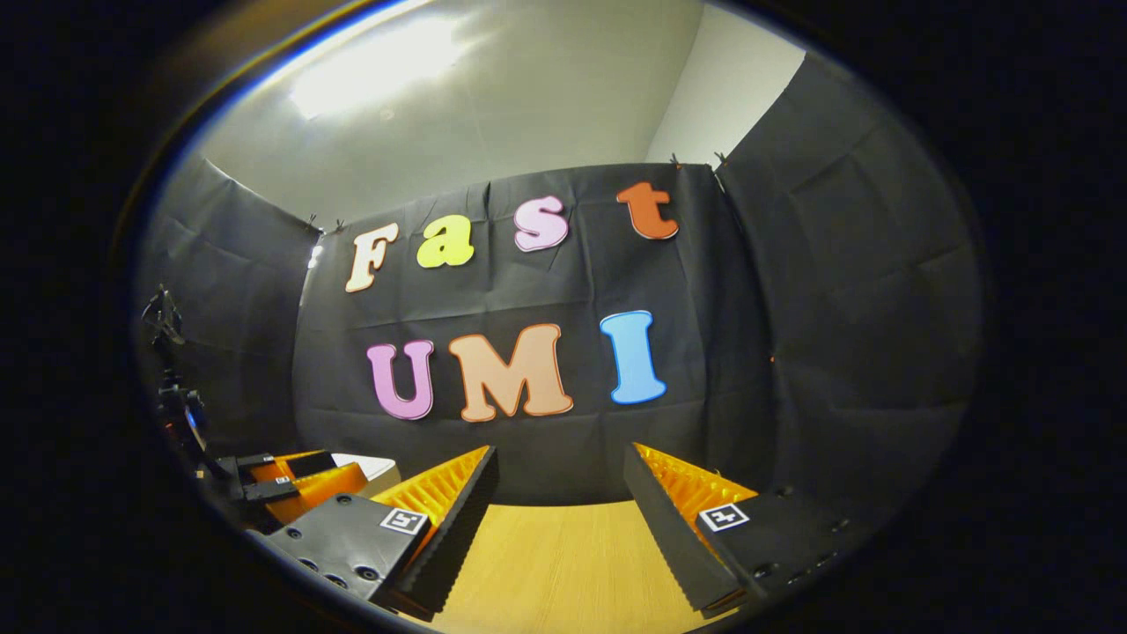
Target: Press the lid of the desktop garbage bin to open it, pick up the crumpled paper on the desktop and throw it into the bin, then pick up the pop can on the desktop and drop it into the bin, and finally close the garbage bin lid.
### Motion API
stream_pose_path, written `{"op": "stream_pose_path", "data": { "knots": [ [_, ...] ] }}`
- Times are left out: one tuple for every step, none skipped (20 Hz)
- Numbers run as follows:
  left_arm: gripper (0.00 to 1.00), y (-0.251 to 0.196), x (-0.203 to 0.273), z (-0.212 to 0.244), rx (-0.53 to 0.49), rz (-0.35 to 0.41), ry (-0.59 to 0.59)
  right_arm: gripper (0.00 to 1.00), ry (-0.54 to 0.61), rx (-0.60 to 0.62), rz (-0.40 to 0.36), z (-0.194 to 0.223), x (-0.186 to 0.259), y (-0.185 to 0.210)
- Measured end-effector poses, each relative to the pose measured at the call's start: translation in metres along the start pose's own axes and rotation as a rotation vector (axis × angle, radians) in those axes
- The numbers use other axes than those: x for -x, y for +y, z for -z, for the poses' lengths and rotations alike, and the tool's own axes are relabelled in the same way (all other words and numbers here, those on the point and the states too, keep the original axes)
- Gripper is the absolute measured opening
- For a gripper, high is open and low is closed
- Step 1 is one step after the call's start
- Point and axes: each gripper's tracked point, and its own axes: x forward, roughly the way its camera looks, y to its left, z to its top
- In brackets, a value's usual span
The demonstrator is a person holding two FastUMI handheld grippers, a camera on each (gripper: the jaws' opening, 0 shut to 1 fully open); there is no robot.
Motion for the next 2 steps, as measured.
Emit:
{"op": "stream_pose_path", "data": {
  "knots": [
    [0.92,-0.0049,0.0011,-0.0028,0.007,0.024,0.0,0.96,-0.018,-0.003,-0.003,-0.0051,0.0042,0.0067],
    [0.92,-0.0047,0.0038,-0.0081,0.012,0.034,-0.011,0.96,-0.039,0.004,-0.001,-0.0107,0.0075,0.0122]
  ]
}}
